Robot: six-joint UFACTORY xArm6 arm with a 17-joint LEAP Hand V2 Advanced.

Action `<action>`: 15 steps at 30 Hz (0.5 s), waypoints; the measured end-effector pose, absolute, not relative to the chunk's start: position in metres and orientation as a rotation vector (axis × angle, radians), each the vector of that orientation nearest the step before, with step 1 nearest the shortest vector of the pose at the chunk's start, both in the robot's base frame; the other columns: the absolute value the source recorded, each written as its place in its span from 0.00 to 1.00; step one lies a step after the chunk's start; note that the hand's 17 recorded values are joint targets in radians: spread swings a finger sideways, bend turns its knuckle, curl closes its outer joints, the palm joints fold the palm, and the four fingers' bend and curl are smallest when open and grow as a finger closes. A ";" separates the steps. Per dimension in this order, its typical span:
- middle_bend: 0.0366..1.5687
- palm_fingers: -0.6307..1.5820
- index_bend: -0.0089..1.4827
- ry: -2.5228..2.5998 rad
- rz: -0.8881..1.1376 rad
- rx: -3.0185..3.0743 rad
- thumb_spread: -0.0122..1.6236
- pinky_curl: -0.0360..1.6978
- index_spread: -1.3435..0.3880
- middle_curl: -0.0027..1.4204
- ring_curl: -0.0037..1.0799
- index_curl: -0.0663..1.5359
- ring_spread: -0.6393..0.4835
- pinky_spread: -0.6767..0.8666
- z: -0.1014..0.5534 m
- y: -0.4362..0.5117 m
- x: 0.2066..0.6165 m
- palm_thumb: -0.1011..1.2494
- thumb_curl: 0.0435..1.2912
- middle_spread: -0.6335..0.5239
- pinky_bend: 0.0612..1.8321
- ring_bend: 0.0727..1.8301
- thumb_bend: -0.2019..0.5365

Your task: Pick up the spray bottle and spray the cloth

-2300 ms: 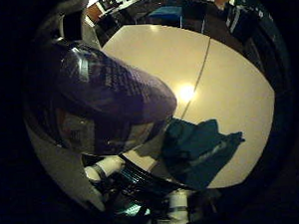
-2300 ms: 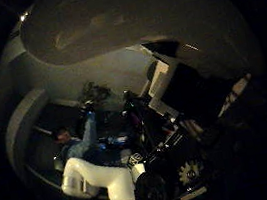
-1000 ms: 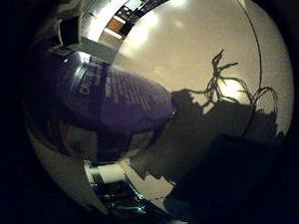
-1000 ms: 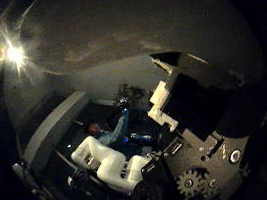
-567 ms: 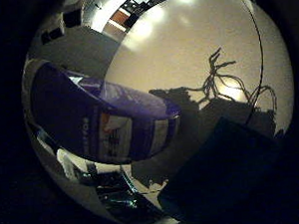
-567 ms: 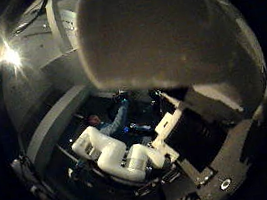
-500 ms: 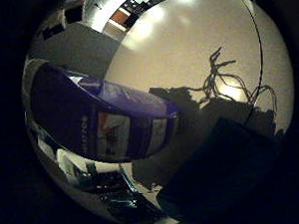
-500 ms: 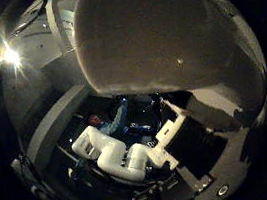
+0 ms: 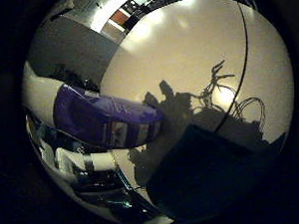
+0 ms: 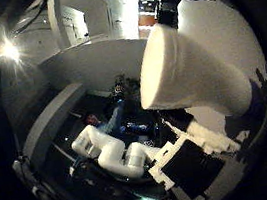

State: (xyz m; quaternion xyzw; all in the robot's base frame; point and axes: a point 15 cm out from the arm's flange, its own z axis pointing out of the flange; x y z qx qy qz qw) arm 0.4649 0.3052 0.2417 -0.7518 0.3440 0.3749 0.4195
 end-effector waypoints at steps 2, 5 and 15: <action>0.26 0.36 0.12 0.887 0.924 -1.873 0.57 0.34 0.57 0.28 0.32 0.26 0.50 0.57 0.241 0.295 0.472 0.66 0.28 0.49 0.27 0.41 0.24; 0.25 0.37 0.12 0.915 0.905 -1.854 0.57 0.32 0.58 0.27 0.32 0.25 0.51 0.58 0.242 0.281 0.481 0.66 0.27 0.50 0.27 0.40 0.24; 0.23 0.38 0.12 0.993 0.777 -1.830 0.58 0.29 0.59 0.28 0.31 0.24 0.52 0.60 0.272 0.213 0.505 0.66 0.27 0.51 0.27 0.38 0.24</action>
